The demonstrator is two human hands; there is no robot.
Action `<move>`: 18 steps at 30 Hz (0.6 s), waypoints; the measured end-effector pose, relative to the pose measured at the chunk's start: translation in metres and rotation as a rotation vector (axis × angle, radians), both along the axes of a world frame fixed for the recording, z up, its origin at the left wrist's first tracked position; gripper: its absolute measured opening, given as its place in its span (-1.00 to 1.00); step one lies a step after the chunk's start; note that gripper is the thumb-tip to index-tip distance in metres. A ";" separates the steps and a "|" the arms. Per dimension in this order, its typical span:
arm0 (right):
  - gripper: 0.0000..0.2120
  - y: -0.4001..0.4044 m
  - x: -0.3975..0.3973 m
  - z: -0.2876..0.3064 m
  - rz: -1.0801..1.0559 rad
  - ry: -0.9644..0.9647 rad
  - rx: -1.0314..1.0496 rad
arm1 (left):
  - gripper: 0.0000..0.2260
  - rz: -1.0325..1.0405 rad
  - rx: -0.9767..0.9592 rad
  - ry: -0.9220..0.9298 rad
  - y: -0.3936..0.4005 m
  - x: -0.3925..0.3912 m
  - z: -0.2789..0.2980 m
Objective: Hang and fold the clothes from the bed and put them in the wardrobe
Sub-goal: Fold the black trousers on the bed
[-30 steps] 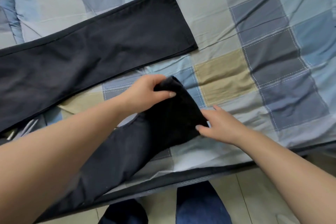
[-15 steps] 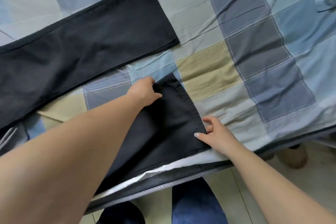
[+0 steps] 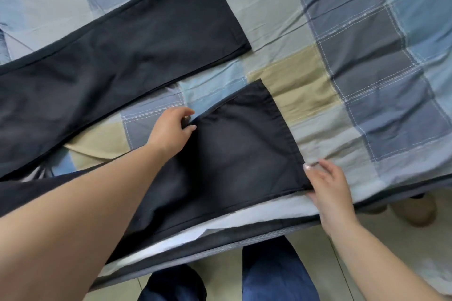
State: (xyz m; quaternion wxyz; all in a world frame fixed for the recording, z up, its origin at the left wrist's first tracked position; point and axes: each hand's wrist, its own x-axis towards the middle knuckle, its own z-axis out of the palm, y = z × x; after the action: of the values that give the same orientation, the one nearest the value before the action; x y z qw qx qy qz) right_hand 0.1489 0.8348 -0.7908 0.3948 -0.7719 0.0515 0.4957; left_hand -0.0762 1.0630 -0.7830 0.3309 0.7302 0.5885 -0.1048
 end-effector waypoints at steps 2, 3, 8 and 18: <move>-0.72 -0.011 -0.027 0.008 -0.291 0.115 0.012 | -0.70 0.043 -0.013 0.091 -0.008 -0.045 0.000; -0.80 -0.016 -0.046 0.010 -0.349 0.181 0.002 | -0.71 0.060 -0.023 0.148 -0.012 -0.069 0.002; -0.76 -0.011 -0.161 0.016 -0.172 0.561 -0.121 | -0.75 0.074 -0.056 0.326 -0.017 -0.160 0.014; -0.70 0.018 -0.274 -0.001 -0.101 0.572 -0.265 | -0.87 0.060 0.128 0.292 0.009 -0.207 -0.001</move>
State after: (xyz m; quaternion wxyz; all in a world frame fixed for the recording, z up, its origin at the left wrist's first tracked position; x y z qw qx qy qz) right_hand -0.1252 0.8532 -0.7920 0.2845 -0.6425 0.2627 0.6613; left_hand -0.2829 1.0718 -0.7841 0.1976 0.7089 0.6574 -0.1620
